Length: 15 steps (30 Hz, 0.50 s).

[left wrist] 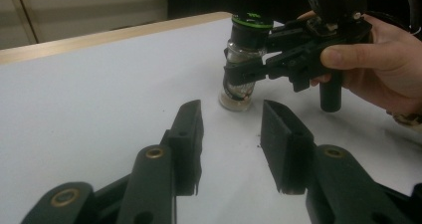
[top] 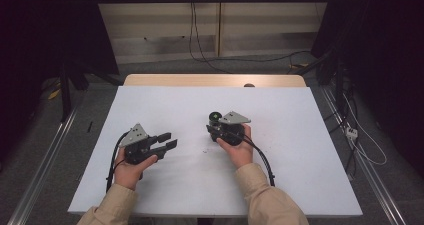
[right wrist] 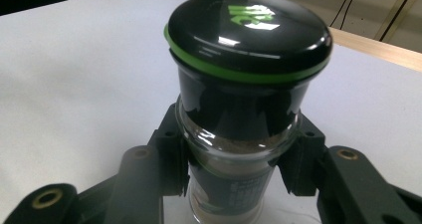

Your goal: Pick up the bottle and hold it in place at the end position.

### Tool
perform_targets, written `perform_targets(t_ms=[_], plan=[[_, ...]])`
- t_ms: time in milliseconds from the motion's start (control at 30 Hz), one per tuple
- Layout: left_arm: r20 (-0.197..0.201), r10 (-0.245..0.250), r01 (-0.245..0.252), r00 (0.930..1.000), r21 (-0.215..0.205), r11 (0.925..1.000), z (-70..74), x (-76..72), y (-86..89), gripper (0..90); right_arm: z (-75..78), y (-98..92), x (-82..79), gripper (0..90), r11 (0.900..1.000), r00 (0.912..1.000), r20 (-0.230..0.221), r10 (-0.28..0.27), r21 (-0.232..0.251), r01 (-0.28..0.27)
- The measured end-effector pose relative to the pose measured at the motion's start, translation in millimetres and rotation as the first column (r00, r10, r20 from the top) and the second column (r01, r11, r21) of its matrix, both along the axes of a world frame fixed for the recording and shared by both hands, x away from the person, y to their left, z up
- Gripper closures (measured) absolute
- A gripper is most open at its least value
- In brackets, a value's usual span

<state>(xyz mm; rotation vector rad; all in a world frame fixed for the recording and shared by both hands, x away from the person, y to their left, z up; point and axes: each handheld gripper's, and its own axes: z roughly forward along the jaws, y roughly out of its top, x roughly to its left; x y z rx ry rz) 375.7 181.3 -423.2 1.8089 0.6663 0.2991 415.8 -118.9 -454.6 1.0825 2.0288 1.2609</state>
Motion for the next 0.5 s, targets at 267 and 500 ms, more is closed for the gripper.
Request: perform_targets(t_ms=[267, 500], plan=[[-0.026, -0.044, 0.044, 0.9987, -0.02, 0.9988, 4.6, 10.7, -10.5, 71.5, 0.3, 0.2, -0.1, 53.6, 1.0, 1.0, 0.001, 0.003, -0.006, -0.003], [-0.057, -0.071, 0.07, 0.9959, -0.021, 0.9973, 8.3, 18.4, -18.3, 81.8, 0.1, -0.1, 0.1, 53.6, 1.0, 1.0, -0.001, 0.002, -0.001, -0.002]])
